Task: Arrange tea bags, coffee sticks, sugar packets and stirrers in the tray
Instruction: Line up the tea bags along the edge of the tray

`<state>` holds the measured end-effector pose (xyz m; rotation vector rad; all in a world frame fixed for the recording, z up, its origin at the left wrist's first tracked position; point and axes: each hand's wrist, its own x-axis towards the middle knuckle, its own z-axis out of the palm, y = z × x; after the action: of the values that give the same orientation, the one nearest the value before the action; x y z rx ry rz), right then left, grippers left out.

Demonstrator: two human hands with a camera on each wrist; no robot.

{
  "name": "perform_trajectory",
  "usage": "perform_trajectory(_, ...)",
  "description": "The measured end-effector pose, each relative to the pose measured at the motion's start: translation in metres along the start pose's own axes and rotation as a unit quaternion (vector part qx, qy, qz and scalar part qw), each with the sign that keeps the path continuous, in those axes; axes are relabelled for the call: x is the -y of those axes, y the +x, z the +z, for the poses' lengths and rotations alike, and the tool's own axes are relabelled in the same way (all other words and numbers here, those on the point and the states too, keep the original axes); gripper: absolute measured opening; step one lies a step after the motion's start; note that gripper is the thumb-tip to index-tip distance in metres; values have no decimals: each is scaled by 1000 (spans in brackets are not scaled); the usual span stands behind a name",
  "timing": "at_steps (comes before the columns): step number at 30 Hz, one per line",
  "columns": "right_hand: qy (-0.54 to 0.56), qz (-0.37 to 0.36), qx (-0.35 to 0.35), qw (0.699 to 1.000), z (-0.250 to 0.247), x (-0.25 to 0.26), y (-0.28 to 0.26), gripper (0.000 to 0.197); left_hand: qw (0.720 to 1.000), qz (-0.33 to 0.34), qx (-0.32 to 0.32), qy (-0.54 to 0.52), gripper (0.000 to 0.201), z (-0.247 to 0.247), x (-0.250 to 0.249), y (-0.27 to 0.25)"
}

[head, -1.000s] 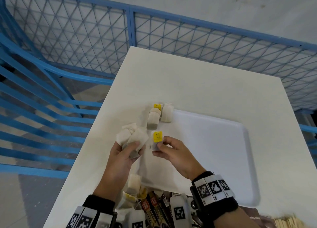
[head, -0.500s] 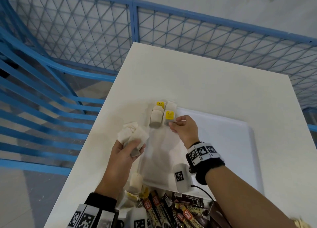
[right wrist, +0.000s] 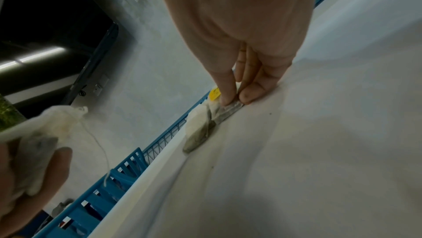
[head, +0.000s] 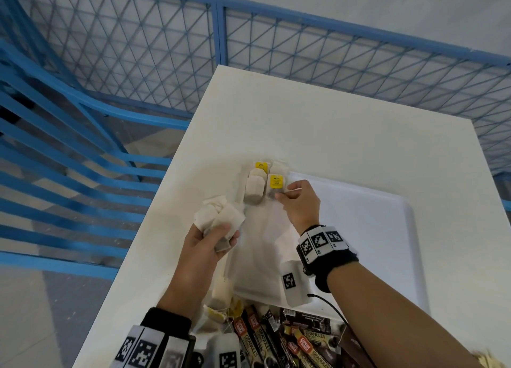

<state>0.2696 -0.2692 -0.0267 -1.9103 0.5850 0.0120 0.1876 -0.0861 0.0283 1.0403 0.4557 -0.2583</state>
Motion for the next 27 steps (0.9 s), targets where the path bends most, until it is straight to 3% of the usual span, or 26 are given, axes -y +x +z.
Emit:
perform_trajectory(6,7,-4,-15,1000,-6,2,1,32,1000,1,15,1,31,5,-1,0)
perform_trajectory(9,-7,-20,-10,1000,-8,8,-13,22,1000,6,22,-1,36,5,-2,-1)
perform_trajectory(11,6,-32,27,999,-9,15,-28,15,1000,10,24,3,38,5,-1,-1)
perform_trajectory(15,74,-29,167,983,-12,30,-65,29,999,19,38,14,45,6,0,-1)
perform_trajectory(18,85,-36,235,968,-12,32,-84,25,996,25,65,51,40,8,0,-3)
perform_trajectory(22,126,-30,222,966,-13,31,-91,16,993,30,93,73,40,10,0,-6)
perform_trajectory(27,201,21,219,955,-22,29,-92,7,996,21,73,51,35,9,2,-7)
